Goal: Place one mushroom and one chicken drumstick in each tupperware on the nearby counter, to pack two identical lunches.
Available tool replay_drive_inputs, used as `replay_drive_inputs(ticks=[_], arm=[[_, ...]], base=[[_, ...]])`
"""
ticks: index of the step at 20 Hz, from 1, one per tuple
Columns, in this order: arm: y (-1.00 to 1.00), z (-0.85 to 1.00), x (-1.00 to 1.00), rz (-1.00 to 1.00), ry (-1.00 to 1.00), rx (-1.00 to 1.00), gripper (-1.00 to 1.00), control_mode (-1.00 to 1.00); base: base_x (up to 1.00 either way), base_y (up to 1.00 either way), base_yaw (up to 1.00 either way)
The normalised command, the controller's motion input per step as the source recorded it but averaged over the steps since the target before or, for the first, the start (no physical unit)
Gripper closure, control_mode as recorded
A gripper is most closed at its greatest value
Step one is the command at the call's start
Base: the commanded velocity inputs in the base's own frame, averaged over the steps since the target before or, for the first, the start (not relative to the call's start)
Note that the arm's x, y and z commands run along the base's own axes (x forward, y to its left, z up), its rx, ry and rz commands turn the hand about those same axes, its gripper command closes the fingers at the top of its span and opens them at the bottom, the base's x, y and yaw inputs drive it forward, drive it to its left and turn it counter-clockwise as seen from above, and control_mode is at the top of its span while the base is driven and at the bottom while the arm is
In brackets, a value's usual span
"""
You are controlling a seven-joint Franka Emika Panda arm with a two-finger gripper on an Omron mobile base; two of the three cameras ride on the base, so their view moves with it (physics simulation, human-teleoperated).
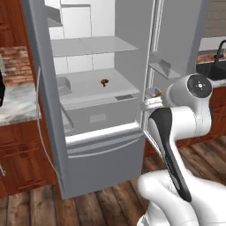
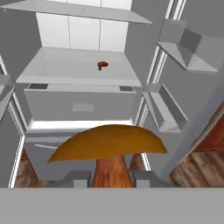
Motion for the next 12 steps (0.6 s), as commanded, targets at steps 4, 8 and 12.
replay_drive_inputs(ticks=[4,8,12], arm=[[0.0,0.0,0.0,0.0,0.0,0.0,1.0,1.0],[0.0,0.0,0.0,0.0,0.0,0.0,1.0,1.0],[0.0,0.0,0.0,0.0,0.0,0.0,1.0,1.0]], base=[[-0.91,0.43,0.0],[-0.59,0.86,0.0],[-0.13,1.0,-0.01]])
